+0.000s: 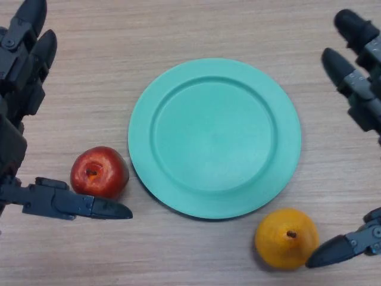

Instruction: Pick up the red apple and place it on the plate

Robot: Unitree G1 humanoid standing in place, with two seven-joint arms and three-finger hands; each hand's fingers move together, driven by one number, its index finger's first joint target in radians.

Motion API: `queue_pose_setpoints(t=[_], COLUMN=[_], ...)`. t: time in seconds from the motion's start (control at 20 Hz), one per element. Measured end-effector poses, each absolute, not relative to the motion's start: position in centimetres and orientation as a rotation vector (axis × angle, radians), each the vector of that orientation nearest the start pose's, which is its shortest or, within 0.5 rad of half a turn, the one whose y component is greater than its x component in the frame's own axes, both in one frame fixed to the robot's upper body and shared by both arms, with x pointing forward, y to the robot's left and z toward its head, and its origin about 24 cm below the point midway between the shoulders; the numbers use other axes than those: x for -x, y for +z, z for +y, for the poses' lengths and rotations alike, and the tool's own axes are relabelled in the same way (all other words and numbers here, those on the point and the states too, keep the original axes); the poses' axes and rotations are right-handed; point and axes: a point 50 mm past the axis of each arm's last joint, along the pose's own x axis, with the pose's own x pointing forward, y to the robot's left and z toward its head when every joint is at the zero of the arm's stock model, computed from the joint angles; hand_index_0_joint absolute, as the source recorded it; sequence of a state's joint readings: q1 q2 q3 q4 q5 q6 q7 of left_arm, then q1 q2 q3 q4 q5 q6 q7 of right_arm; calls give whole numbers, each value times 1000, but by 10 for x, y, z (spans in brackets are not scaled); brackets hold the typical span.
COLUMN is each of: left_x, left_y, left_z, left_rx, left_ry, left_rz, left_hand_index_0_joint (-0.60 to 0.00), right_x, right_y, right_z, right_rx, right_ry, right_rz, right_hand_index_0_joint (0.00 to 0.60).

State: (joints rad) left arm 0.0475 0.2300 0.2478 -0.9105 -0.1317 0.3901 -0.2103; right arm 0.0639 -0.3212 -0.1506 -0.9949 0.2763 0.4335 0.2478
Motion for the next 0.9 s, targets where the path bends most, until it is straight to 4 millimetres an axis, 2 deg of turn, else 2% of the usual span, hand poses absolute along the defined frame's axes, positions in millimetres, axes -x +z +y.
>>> queue_pose_setpoints(t=[0.35, 0.5, 0.7, 0.9], left_x=[-187, -184, -189, -195], left_y=[199, 190, 157, 111], left_z=[190, 192, 206, 225], left_rx=[-233, -226, -240, -261], left_ry=[-94, -109, -51, 48], left_rz=[-452, -440, -429, -337], left_hand_index_0_joint=[0, 0, 0, 0], right_x=[-180, -180, -181, -183], right_y=[207, 207, 207, 198], right_z=[-161, -160, -160, -163], right_rx=[202, 204, 232, 230], right_ry=[351, 348, 359, 341], right_rz=[-461, -461, -459, -413], right_hand_index_0_joint=[0, 0, 0, 0])
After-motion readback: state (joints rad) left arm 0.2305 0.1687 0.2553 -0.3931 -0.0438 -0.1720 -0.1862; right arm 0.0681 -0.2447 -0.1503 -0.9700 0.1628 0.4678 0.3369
